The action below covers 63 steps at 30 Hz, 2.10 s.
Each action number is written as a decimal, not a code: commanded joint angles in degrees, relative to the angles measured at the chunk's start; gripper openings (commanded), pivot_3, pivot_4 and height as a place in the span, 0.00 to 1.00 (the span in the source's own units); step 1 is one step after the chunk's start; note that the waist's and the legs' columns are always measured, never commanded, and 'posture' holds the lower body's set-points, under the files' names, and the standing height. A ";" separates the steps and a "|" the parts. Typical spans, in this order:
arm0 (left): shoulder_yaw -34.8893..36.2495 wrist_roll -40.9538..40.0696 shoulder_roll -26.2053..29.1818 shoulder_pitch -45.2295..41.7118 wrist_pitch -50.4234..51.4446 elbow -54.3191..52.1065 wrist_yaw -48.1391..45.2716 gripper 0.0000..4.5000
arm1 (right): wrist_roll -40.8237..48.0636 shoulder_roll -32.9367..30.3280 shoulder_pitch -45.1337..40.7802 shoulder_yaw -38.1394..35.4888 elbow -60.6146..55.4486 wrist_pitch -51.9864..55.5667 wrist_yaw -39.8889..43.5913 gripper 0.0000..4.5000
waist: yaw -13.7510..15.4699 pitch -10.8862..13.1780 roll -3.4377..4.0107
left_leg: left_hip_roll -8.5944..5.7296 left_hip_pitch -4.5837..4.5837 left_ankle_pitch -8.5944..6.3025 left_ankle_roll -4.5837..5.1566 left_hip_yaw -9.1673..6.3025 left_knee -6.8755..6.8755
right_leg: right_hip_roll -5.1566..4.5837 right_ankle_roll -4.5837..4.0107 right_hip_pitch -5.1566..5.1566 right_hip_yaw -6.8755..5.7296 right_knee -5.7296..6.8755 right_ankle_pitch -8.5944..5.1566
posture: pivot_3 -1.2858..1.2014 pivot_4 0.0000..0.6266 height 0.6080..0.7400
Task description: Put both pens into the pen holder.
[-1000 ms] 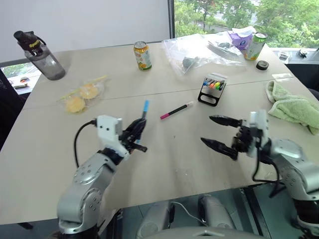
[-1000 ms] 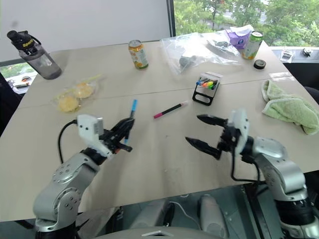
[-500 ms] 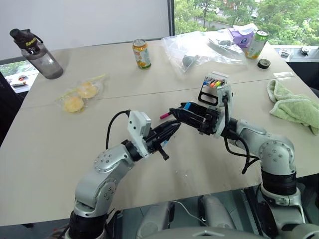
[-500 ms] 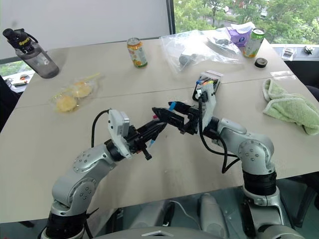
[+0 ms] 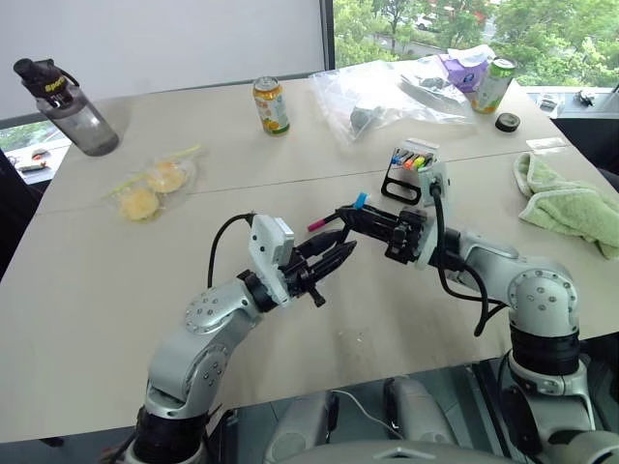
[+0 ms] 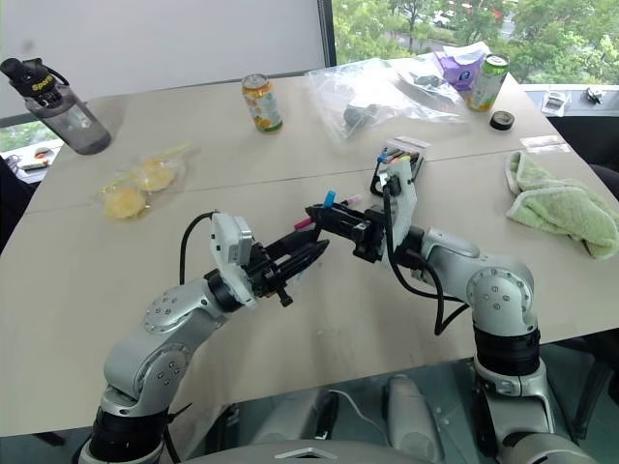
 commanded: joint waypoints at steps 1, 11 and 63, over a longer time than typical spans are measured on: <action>5.00 0.31 2.74 -0.92 -0.53 0.79 0.48 0.74 | -16.17 -5.24 -3.38 4.98 -2.27 -17.61 12.39 0.01 | -0.20 0.00 0.01 | 0.00 0.00 0.00 0.00 0.00 0.00 | 0.00 0.00 0.00 -0.01 0.00 0.00 | 0.52 0.24 0.99; 10.28 -2.93 7.76 -2.53 1.42 1.55 -0.84 0.99 | -58.27 -12.89 -11.18 14.87 20.14 -64.60 18.50 0.01 | -0.62 0.01 -0.02 | 0.00 0.01 0.01 -0.02 0.05 0.00 | 0.00 0.01 -0.04 0.02 0.00 0.00 | 0.52 0.24 0.99; -8.43 16.43 8.36 -29.59 -6.43 44.05 -14.59 1.00 | -20.39 -24.72 16.12 -3.11 -4.16 -24.35 24.92 0.99 | -0.09 0.08 -0.05 | -0.04 -0.15 0.03 -0.04 -0.09 0.07 | -0.03 0.00 -0.10 -0.04 0.01 0.01 | 0.52 0.24 0.99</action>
